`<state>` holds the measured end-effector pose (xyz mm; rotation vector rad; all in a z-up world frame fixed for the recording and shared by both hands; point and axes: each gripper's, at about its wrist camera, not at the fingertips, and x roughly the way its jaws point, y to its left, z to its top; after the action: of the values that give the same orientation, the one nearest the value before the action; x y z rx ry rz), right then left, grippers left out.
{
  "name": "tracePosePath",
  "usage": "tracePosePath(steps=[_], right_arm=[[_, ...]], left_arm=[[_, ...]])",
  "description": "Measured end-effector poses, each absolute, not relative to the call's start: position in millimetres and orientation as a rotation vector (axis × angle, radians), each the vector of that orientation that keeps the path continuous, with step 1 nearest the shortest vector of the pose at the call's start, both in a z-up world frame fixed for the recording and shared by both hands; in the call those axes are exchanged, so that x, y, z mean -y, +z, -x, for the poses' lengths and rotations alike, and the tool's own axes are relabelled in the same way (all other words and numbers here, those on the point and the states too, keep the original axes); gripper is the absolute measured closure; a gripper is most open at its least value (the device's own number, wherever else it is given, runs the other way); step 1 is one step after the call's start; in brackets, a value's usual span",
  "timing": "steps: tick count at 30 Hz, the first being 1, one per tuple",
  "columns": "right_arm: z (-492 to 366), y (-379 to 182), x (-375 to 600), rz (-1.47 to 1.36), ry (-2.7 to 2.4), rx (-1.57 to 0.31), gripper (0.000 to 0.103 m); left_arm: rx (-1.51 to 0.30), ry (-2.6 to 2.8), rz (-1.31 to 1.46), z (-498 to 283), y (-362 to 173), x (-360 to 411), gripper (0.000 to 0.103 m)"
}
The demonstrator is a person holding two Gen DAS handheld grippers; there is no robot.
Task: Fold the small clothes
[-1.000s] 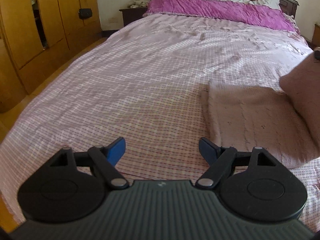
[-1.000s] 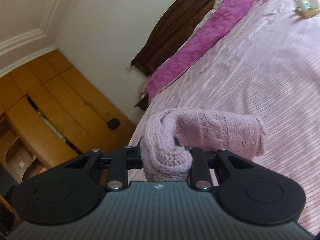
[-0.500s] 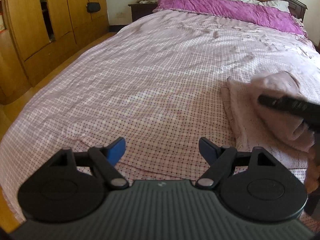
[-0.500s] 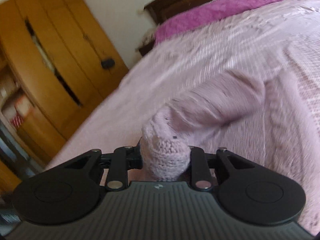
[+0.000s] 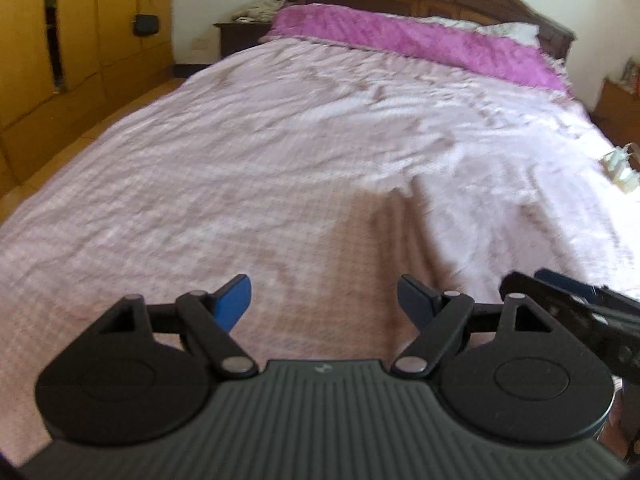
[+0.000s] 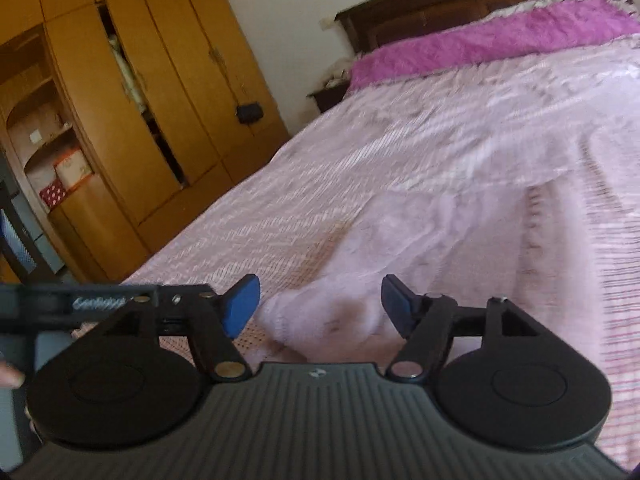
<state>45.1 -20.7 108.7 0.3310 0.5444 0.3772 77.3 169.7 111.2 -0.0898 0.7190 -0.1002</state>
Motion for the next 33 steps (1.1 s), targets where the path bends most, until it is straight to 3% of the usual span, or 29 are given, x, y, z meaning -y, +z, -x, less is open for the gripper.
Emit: tracePosePath(steps=[11, 17, 21, 23, 26, 31, 33], right_arm=[[-27, 103, 116, -0.449, 0.126, -0.536, 0.025], [-28, 81, 141, -0.515, 0.075, -0.564, 0.025], [-32, 68, 145, -0.525, 0.065, -0.581, 0.025], [-35, 64, 146, -0.532, 0.063, -0.589, 0.025], [-37, 61, 149, -0.552, 0.071, -0.592, 0.024], [-39, 62, 140, -0.558, 0.115, -0.603, 0.024], [-40, 62, 131, -0.534, 0.141, -0.612, 0.024]], left_arm=[[-0.709, -0.274, 0.195, -122, 96, -131, 0.023], [-0.738, -0.308, 0.154, -160, 76, -107, 0.033], [-0.791, -0.309, 0.179, -180, 56, -99, 0.048], [-0.788, -0.342, 0.24, -182, 50, -102, 0.072], [-0.75, -0.322, 0.244, -176, 53, -106, 0.087], [-0.702, -0.22, 0.216, -163, 64, -125, 0.102], [-0.737, -0.154, 0.166, -167, 56, -132, 0.102]])
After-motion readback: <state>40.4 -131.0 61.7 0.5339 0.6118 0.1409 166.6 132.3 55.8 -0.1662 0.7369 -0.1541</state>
